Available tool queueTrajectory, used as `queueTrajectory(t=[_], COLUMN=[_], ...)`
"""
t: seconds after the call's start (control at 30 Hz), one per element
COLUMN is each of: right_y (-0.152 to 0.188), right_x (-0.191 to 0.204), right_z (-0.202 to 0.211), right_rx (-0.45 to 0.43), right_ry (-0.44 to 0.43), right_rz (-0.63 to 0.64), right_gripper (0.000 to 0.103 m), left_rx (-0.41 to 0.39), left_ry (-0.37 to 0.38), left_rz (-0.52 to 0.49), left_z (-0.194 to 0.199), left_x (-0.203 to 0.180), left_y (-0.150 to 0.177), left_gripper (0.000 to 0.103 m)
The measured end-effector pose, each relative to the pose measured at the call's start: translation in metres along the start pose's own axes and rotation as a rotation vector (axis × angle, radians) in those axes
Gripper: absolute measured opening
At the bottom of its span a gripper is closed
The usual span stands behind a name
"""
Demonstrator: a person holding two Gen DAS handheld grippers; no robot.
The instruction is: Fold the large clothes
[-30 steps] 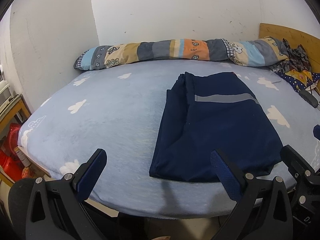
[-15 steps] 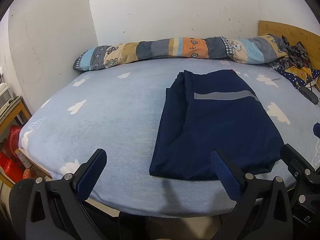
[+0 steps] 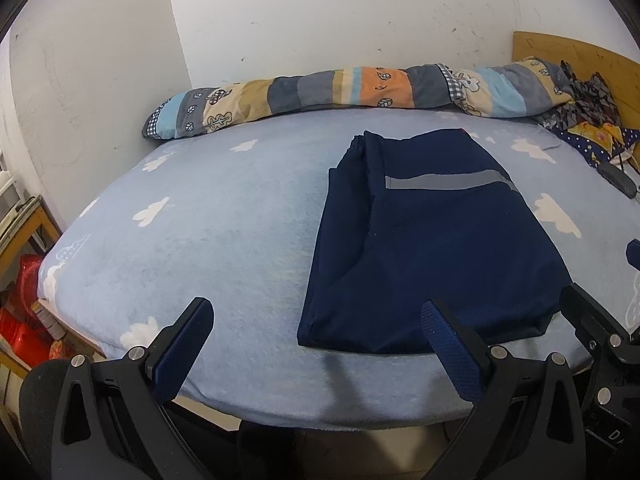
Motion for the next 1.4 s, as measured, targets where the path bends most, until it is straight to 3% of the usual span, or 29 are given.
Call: queueTrajectory(t=[1.4], right_y=[0.0059], right_x=[-0.0044], right_z=[-0.0067], right_rx=[0.04], right_ry=[0.026], right_rz=[0.002], right_gripper=[0.096], left_rx=[0.015], left_ry=[0.013], left_rz=[-0.04], left_z=[-0.0016], left_x=[-0.0032], left_y=[0.0031], left_gripper=[0.103])
Point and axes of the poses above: each gripper's, at about its wrist camera, not at the fingertips, and z roughly against the way its jaws point, x to its left, y to its underside, the point moved 7 cm from there along -z, roughly the way its jaws point, and after that the axes turned 14 degrees about -y, right-handed, at the moved point
